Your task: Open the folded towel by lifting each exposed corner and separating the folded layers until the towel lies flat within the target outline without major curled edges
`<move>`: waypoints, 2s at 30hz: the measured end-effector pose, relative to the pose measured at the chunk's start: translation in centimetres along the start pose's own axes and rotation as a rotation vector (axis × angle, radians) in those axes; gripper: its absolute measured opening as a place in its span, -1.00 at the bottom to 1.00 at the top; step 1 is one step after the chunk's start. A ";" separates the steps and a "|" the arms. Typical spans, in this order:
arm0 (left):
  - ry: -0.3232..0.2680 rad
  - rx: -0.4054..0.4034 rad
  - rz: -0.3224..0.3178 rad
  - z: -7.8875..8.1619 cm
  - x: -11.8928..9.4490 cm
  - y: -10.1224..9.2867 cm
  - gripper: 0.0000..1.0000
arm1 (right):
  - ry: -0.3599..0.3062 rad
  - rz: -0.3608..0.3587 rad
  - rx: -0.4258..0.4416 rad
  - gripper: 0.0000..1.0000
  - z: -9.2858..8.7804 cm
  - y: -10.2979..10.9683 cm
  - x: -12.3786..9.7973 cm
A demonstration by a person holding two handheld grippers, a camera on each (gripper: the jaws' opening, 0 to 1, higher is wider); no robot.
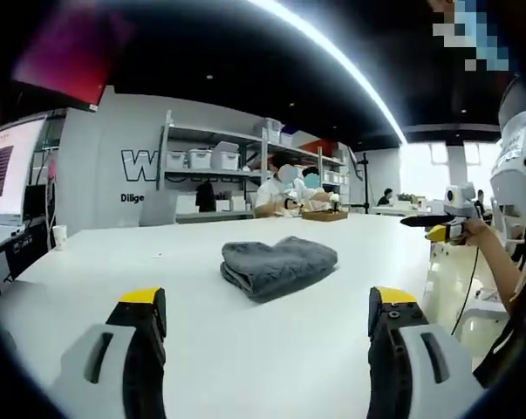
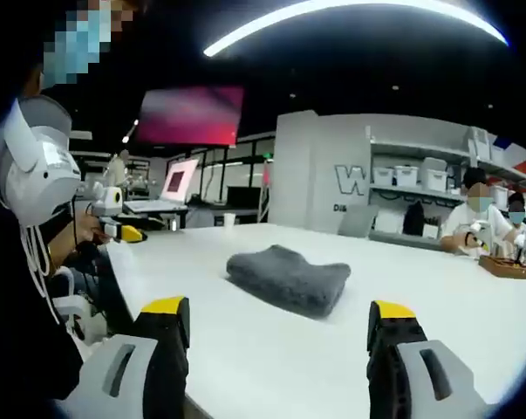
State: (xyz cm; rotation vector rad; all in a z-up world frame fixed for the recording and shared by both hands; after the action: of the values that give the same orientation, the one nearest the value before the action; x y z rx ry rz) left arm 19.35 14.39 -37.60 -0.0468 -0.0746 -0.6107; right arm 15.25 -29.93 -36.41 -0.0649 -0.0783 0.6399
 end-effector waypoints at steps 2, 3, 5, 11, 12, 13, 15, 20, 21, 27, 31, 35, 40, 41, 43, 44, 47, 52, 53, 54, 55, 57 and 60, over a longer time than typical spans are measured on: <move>-0.006 -0.011 -0.005 0.0 0.0 -0.1 0.89 | 0.004 0.000 0.000 0.66 0.0 0.0 0.0; -0.006 -0.012 -0.007 0.0 0.0 -0.1 0.89 | 0.007 0.000 0.002 0.66 -0.1 0.0 0.0; -0.004 -0.009 -0.008 0.0 0.0 -0.2 0.89 | 0.010 0.001 0.001 0.65 -0.1 0.0 0.0; -0.006 -0.009 -0.011 0.0 0.2 -0.2 0.89 | 0.011 0.001 0.002 0.64 -0.1 0.0 -0.1; -0.006 -0.010 -0.010 0.0 0.2 -0.2 0.89 | 0.010 0.000 0.002 0.64 -0.1 0.0 0.0; -0.006 -0.010 -0.011 0.0 0.2 -0.2 0.89 | 0.010 -0.001 0.003 0.64 -0.1 0.0 -0.1; -0.006 -0.009 -0.014 0.0 0.2 -0.2 0.89 | 0.008 -0.002 0.003 0.63 -0.2 0.0 -0.1; 0.000 -0.012 -0.012 -0.2 0.1 -0.2 0.88 | 0.012 -0.005 0.007 0.61 -0.3 -0.1 -0.1; 0.001 -0.011 -0.008 -0.2 0.1 -0.2 0.88 | 0.012 -0.005 0.007 0.61 -0.3 -0.1 -0.1; 0.001 -0.029 0.011 -0.3 0.0 0.1 0.81 | 0.018 0.000 0.005 0.59 -0.3 -0.1 0.1; -0.001 -0.028 0.013 -0.3 0.0 0.2 0.82 | 0.017 0.006 0.003 0.59 -0.3 0.1 0.3; 0.000 -0.032 0.011 -0.3 0.0 0.3 0.83 | 0.023 0.005 0.007 0.58 -0.4 0.0 0.5; -0.003 -0.036 0.004 -0.2 0.0 0.3 0.83 | 0.038 0.005 0.005 0.54 -0.1 0.1 0.6; -0.005 -0.038 0.004 -0.2 0.0 0.3 0.83 | 0.035 0.005 0.004 0.54 0.0 0.0 0.6; -0.005 -0.041 0.006 -0.2 0.1 0.5 0.82 | 0.029 0.001 0.007 0.53 0.1 0.1 0.7; -0.005 -0.042 0.006 -0.2 0.1 0.5 0.82 | 0.026 -0.001 0.007 0.52 0.2 0.0 0.7; -0.009 -0.048 0.002 -0.2 0.3 0.6 0.79 | 0.031 -0.004 0.008 0.51 0.1 0.1 0.6; -0.040 -0.073 0.014 0.2 0.6 0.8 0.79 | 0.029 -0.002 -0.010 0.50 0.2 0.1 0.6; -0.040 -0.071 0.014 0.2 0.7 0.8 0.79 | 0.026 -0.001 -0.013 0.49 0.2 0.1 0.7; -0.040 -0.068 0.014 0.3 0.8 0.9 0.79 | 0.024 -0.001 -0.013 0.48 0.3 0.1 0.7; -0.039 -0.067 0.013 0.3 0.9 0.9 0.79 | 0.022 -0.003 -0.011 0.47 0.4 0.0 0.7; -0.037 -0.065 0.009 0.3 1.1 0.9 0.78 | 0.022 -0.008 -0.010 0.44 0.6 -0.3 0.8; -0.034 -0.066 0.007 0.4 1.4 1.0 0.77 | 0.022 -0.021 -0.017 0.42 0.9 -0.8 1.0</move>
State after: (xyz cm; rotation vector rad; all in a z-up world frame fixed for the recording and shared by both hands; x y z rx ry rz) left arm 21.05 14.40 -37.15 -0.1210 -0.0877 -0.6056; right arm 16.46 -29.91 -35.44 -0.0877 -0.0636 0.6173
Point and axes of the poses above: the point that each gripper's makers call its tool centre point, and the gripper's own axes: x roughly forward along the fingers, y roughly to its left, z roughly out of its top, the point moved 9 cm from there along -x, roughly backward along the fingers, and after that the axes turned 8 degrees about -y, right-handed, at the moved point
